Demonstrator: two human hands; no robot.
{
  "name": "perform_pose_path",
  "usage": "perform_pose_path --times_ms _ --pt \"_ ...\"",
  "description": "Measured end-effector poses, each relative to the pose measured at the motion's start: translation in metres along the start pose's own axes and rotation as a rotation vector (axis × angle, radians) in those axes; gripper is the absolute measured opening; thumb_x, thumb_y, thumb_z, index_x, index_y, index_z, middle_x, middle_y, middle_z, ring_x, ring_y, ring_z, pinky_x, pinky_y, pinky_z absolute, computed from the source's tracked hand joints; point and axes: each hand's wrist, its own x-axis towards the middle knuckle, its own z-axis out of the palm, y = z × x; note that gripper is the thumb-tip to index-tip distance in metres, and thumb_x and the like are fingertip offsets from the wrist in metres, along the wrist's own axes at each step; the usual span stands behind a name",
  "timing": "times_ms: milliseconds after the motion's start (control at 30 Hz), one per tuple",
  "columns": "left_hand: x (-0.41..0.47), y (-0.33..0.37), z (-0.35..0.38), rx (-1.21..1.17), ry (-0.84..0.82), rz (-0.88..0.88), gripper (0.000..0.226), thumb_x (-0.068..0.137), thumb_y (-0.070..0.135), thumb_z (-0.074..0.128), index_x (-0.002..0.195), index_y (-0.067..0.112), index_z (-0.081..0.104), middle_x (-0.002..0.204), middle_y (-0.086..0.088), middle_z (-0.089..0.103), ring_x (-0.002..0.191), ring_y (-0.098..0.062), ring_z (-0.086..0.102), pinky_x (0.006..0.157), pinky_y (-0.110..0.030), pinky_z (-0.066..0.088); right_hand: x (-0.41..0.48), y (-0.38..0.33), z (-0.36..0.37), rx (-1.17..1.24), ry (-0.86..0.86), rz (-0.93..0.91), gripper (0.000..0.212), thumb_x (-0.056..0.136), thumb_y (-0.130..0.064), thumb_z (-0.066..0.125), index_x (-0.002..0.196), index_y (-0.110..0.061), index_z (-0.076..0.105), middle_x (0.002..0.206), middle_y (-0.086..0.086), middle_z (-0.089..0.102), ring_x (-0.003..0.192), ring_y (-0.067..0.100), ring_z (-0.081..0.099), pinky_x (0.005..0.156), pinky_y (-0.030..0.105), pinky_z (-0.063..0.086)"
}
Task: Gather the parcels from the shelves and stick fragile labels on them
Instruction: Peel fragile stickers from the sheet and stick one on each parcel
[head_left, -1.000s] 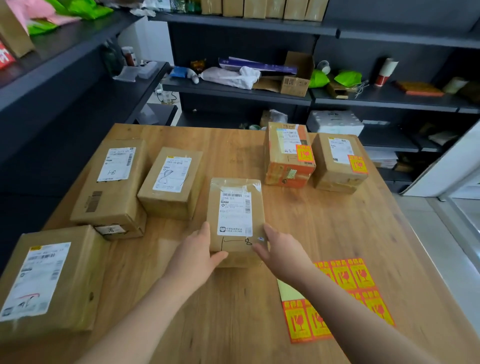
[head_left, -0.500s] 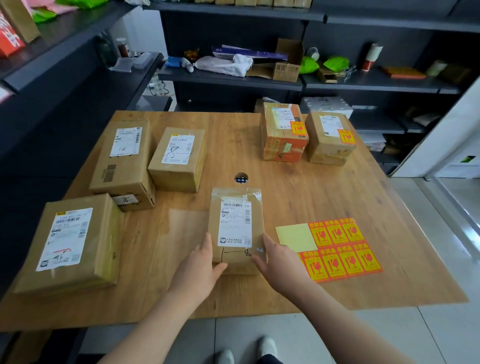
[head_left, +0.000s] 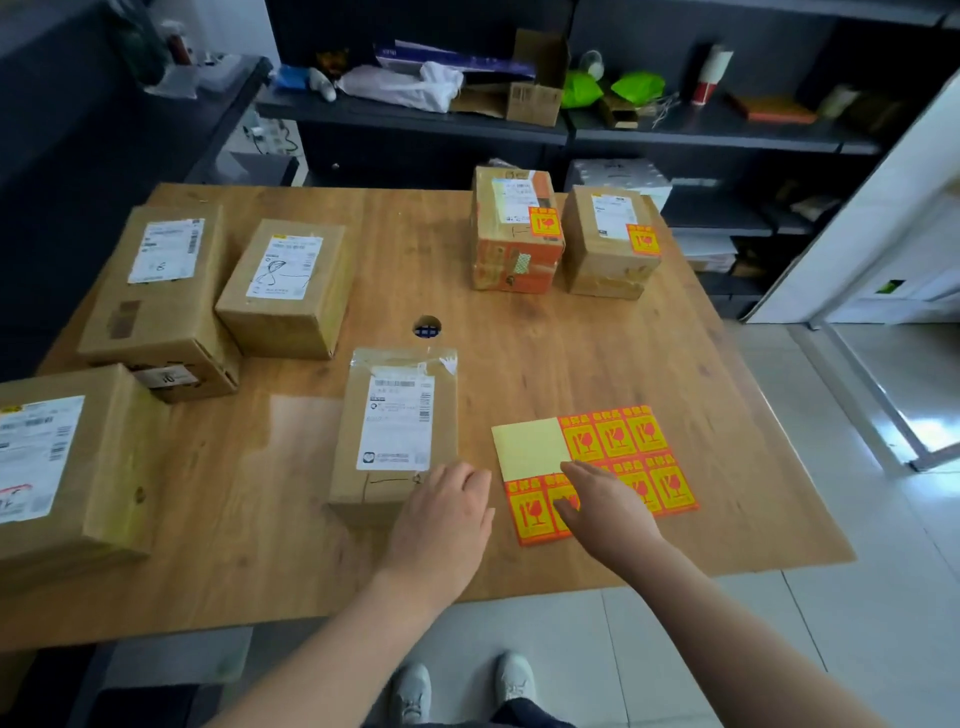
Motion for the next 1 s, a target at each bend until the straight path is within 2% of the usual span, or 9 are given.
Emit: perform_pose_path --times_ms 133,267,367,567,667,800,867,1000 --pt "0.020 0.027 0.034 -0.030 -0.156 -0.130 0.031 0.096 0.030 0.048 0.124 0.016 0.050 0.120 -0.002 0.052 0.114 -0.020 0.047 0.093 -0.030 0.040 0.006 0.029 0.003 -0.034 -0.084 -0.035 0.054 0.091 -0.033 0.057 0.141 -0.024 0.040 0.148 0.001 0.038 0.130 0.024 0.043 0.099 0.036 0.043" --pt "0.034 0.041 0.067 -0.156 -0.285 -0.390 0.029 0.091 0.029 0.057 0.116 0.015 0.051 0.114 -0.005 0.052 0.109 -0.024 0.052 0.088 -0.036 0.046 0.018 0.043 0.009 -0.087 -0.135 -0.146 0.058 0.089 -0.036 0.060 0.141 -0.028 0.037 0.143 0.002 0.040 0.124 0.024 0.046 0.093 0.037 0.048" --pt "0.044 0.047 0.086 -0.261 -0.220 -0.587 0.038 0.085 0.027 0.066 0.116 0.013 0.051 0.117 -0.007 0.052 0.109 -0.024 0.053 0.088 -0.033 0.046 0.029 0.050 0.015 -0.094 -0.164 -0.208 0.063 0.088 -0.038 0.060 0.144 -0.031 0.032 0.139 0.003 0.039 0.122 0.023 0.045 0.089 0.034 0.049" --pt "0.062 0.050 0.102 -0.486 -0.047 -0.881 0.048 0.081 0.027 0.072 0.118 0.006 0.050 0.116 -0.010 0.058 0.100 -0.024 0.058 0.071 -0.026 0.040 0.040 0.061 0.023 -0.091 -0.164 -0.279 0.064 0.085 -0.043 0.063 0.141 -0.032 0.033 0.130 0.001 0.039 0.119 0.021 0.044 0.089 0.034 0.048" --pt "0.069 0.047 0.104 -0.602 -0.002 -0.943 0.037 0.080 0.025 0.073 0.108 0.014 0.052 0.104 -0.005 0.063 0.081 -0.017 0.057 0.058 -0.024 0.040 0.043 0.063 0.026 -0.069 -0.149 -0.299 0.064 0.084 -0.045 0.062 0.140 -0.031 0.033 0.129 0.001 0.040 0.119 0.021 0.044 0.092 0.035 0.047" --pt "0.077 0.043 0.107 -0.677 0.007 -0.973 0.024 0.082 0.029 0.071 0.097 0.016 0.057 0.091 0.001 0.063 0.080 -0.017 0.061 0.067 -0.030 0.051 0.043 0.068 0.029 -0.017 -0.137 -0.303 0.065 0.084 -0.047 0.063 0.140 -0.032 0.034 0.129 0.000 0.041 0.119 0.019 0.044 0.094 0.033 0.046" --pt "0.080 0.043 0.108 -0.757 0.001 -0.968 0.019 0.084 0.030 0.069 0.094 0.018 0.058 0.090 0.001 0.065 0.078 -0.015 0.063 0.063 -0.032 0.053 0.042 0.069 0.030 0.031 -0.133 -0.300 0.063 0.085 -0.046 0.062 0.140 -0.033 0.034 0.129 -0.001 0.042 0.119 0.018 0.044 0.093 0.033 0.047" --pt "0.082 0.047 0.110 -0.855 0.038 -0.931 0.014 0.088 0.022 0.065 0.101 0.023 0.058 0.091 0.002 0.065 0.078 -0.012 0.062 0.056 -0.024 0.045 0.043 0.071 0.027 0.268 -0.135 -0.261 0.048 0.090 -0.038 0.059 0.135 -0.036 0.044 0.120 -0.005 0.048 0.105 0.016 0.053 0.085 0.032 0.051"
